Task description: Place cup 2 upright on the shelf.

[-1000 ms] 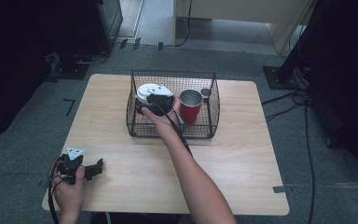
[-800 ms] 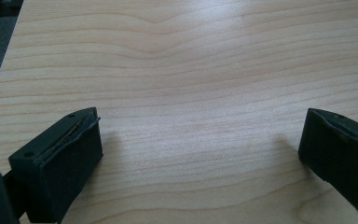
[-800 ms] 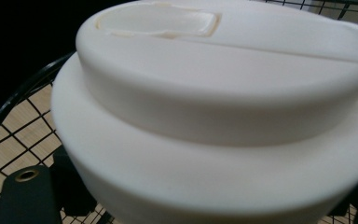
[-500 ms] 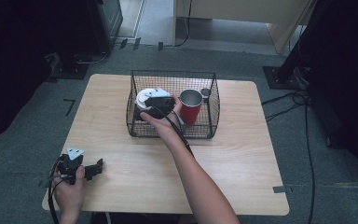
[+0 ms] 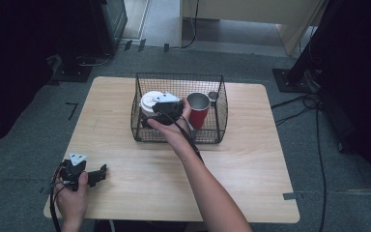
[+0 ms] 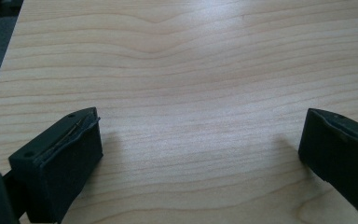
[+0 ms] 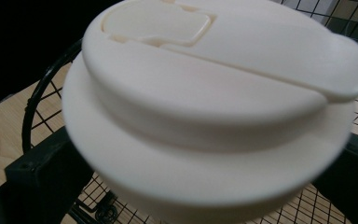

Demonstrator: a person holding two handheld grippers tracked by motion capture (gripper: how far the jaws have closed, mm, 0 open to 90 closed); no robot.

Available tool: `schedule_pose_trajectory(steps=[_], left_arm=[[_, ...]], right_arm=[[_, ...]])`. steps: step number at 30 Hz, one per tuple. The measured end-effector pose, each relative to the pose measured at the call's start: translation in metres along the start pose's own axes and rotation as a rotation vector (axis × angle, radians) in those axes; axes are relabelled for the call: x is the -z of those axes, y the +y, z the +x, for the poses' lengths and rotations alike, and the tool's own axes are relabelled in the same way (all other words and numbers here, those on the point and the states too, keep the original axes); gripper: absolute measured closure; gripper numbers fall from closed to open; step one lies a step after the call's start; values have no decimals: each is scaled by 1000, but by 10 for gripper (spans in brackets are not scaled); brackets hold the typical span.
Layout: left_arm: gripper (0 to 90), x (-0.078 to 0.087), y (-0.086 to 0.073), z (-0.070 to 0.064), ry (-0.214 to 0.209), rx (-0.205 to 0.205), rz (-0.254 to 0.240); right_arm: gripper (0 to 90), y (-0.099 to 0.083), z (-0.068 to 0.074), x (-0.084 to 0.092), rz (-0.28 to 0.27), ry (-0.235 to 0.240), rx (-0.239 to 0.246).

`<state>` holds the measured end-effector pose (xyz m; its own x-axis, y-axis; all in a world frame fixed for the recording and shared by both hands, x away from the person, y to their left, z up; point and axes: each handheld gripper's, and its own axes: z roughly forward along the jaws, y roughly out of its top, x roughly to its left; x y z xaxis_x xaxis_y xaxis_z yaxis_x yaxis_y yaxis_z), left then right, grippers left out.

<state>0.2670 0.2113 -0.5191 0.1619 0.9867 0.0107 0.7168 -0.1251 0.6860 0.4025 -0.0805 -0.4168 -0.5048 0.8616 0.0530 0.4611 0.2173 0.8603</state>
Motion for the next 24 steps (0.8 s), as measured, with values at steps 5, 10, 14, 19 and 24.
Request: schedule_pose_trajectory(steps=[5,10,14,19,24], left_arm=[[0,0,0,0,0,0,0],[0,0,0,0,1,0,-1],[0,0,0,0,0,0,-1],[0,0,0,0,1,1,-1],[0,0,0,0,1,2,-2]], right_arm=[[0,-3,-3,8,-12,7,0],[0,-7,-6,17,-24,5,2],[0,-11,-9,26,-39,7,2],[0,-14,-10,39,-61,12,5],[0,-15,-12,52,-79,20,1]])
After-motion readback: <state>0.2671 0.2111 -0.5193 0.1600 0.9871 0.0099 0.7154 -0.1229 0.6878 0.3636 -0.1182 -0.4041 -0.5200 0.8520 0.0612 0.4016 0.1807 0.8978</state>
